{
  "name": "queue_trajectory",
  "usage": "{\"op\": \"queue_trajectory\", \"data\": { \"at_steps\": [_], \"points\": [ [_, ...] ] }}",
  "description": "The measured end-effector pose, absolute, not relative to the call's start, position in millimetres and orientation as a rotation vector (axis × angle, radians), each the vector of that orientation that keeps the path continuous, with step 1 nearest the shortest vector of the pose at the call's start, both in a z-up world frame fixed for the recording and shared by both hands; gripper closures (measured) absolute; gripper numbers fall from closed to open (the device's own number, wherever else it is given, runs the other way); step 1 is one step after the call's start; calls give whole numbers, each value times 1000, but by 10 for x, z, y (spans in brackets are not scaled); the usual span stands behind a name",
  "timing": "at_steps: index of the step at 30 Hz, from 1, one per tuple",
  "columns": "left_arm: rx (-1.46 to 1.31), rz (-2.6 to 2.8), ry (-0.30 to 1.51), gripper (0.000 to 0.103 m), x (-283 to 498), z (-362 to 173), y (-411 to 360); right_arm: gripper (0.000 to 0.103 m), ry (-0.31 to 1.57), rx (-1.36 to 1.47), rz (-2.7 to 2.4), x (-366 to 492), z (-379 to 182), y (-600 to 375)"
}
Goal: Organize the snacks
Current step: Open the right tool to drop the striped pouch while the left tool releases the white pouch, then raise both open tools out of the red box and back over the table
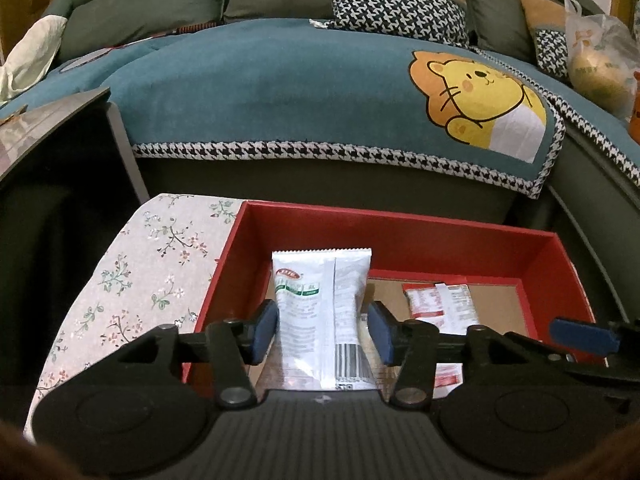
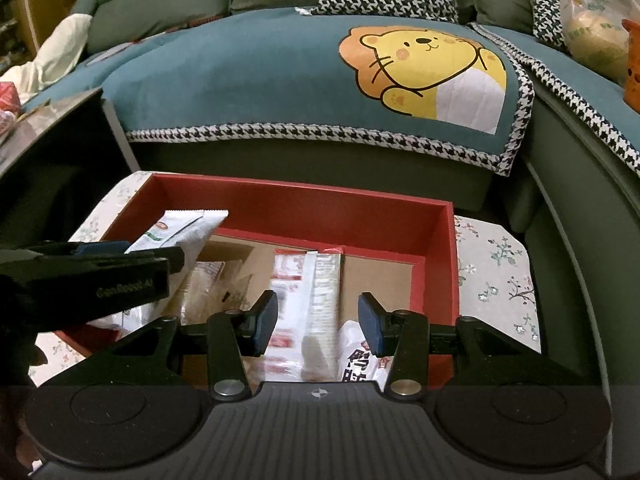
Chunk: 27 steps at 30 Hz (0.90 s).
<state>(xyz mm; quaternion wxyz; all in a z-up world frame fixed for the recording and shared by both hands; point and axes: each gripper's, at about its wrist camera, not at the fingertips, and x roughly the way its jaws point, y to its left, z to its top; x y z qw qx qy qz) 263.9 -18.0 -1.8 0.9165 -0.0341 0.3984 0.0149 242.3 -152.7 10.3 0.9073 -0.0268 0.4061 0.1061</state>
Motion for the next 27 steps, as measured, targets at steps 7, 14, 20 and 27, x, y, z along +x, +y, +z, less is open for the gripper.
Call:
{"op": "queue_trajectory", "data": {
  "at_steps": [7,14,20,27],
  "points": [
    [-60,16,807,2,2571,66,-187,48,834,-60,214,2385,156,-1543],
    [-63,1,790,1,2432,159,-168,47,812,-87,215,2253,273,-1494],
    [-59,-13,778,1,2267,234,-166,46,787,-96,214,2085,389,-1507],
    [-45,-24,768,0,2078,276,-163,46,780,-95,205,1944,442,-1540]
  ]
}}
